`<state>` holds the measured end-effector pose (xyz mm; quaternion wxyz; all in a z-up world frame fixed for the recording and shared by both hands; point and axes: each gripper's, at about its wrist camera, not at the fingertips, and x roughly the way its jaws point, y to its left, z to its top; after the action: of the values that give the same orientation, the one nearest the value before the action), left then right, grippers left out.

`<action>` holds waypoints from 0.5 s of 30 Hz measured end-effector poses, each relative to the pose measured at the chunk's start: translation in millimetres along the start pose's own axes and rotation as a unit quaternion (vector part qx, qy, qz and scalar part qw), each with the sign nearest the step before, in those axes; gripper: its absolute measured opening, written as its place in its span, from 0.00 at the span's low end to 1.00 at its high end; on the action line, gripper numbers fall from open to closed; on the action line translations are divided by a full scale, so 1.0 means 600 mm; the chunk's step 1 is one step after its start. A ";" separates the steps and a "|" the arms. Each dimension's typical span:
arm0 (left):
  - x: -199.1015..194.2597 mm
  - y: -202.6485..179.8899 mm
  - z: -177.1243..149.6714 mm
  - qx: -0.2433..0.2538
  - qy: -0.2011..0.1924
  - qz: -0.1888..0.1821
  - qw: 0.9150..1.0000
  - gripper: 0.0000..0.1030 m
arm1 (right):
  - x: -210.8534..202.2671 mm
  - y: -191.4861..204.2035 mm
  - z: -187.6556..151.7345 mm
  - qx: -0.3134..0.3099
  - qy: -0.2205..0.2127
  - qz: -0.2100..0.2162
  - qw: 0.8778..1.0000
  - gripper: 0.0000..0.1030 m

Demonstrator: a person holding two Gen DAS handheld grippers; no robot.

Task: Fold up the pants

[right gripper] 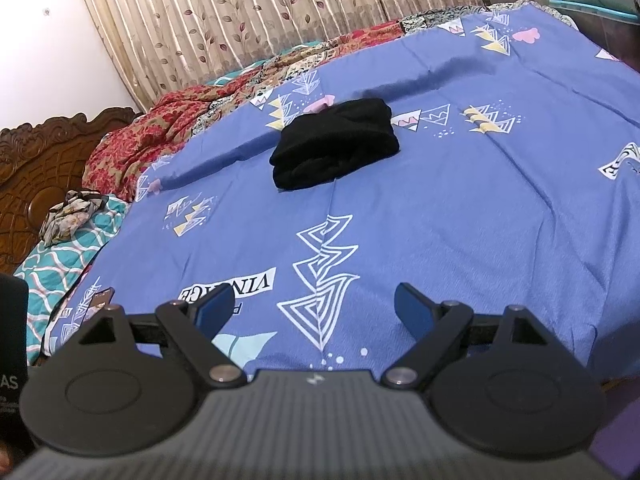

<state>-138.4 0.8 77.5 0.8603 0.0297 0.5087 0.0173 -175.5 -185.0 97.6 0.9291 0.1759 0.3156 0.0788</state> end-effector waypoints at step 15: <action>0.011 0.004 -0.003 -0.006 0.010 0.008 1.000 1.00 | 0.001 -0.001 0.000 -0.001 0.003 0.000 1.000 0.86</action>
<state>-136.7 3.8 70.9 0.8550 0.0283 0.5171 0.0273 -175.0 -185.3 97.0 0.9282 0.1752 0.3183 0.0799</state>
